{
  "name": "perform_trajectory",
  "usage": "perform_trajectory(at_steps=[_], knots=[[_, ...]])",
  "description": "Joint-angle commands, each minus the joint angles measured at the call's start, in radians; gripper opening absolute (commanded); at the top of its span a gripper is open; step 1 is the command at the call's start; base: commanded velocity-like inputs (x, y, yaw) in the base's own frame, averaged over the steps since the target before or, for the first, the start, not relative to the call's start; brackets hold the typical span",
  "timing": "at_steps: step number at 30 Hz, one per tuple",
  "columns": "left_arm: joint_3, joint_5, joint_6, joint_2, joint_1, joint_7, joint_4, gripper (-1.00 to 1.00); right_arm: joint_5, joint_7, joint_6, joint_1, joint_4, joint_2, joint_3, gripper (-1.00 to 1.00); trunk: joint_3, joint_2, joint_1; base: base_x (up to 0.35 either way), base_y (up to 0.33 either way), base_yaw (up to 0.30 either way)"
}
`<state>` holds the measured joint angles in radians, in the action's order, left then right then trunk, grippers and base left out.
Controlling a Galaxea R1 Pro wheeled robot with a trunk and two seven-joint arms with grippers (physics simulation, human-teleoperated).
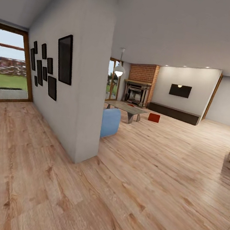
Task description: Move the two storage containers from the living room to the garage. In the garage, place one container on the floor and stack the other container on top of it (either order is fine).
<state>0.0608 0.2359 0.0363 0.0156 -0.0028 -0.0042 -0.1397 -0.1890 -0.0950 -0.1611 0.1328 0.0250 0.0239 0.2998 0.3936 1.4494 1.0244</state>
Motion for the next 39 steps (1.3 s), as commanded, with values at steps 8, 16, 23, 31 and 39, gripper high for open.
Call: perform_trajectory(at_steps=[8, 16, 23, 31, 39], knots=[[0.005, 0.002, 0.002, 0.0, 0.0, 0.0, 0.0, 1.0, -0.009, -0.002, -0.006, 0.001, 0.003, 0.001, 0.008, 1.0, -0.003, 0.001, 0.001, 0.324, 0.0, -0.234], [0.005, 0.002, 0.002, 0.0, 0.0, 0.0, 0.0, 1.0, -0.009, -0.002, -0.006, 0.002, 0.003, 0.001, 0.007, 1.0, -0.007, 0.001, 0.001, 0.324, 0.0, -0.237], [0.005, 0.002, 0.002, 0.0, 0.0, 0.0, 0.0, 1.0, -0.009, -0.002, -0.006, 0.001, 0.003, 0.001, 0.007, 1.0, -0.01, 0.001, 0.001, 0.324, 0.0, -0.237], [0.005, 0.002, 0.002, 0.0, 0.0, 0.0, 0.0, 1.0, -0.006, -0.002, -0.006, 0.002, 0.003, -0.001, 0.008, 1.0, -0.011, 0.001, 0.001, 0.324, 0.0, -0.102], [0.005, 0.002, 0.002, 0.0, 0.0, 0.0, 0.0, 1.0, -0.006, -0.003, -0.005, 0.001, 0.003, 0.0, 0.01, 1.0, -0.011, 0.001, 0.001, 0.324, 0.0, -0.002]])
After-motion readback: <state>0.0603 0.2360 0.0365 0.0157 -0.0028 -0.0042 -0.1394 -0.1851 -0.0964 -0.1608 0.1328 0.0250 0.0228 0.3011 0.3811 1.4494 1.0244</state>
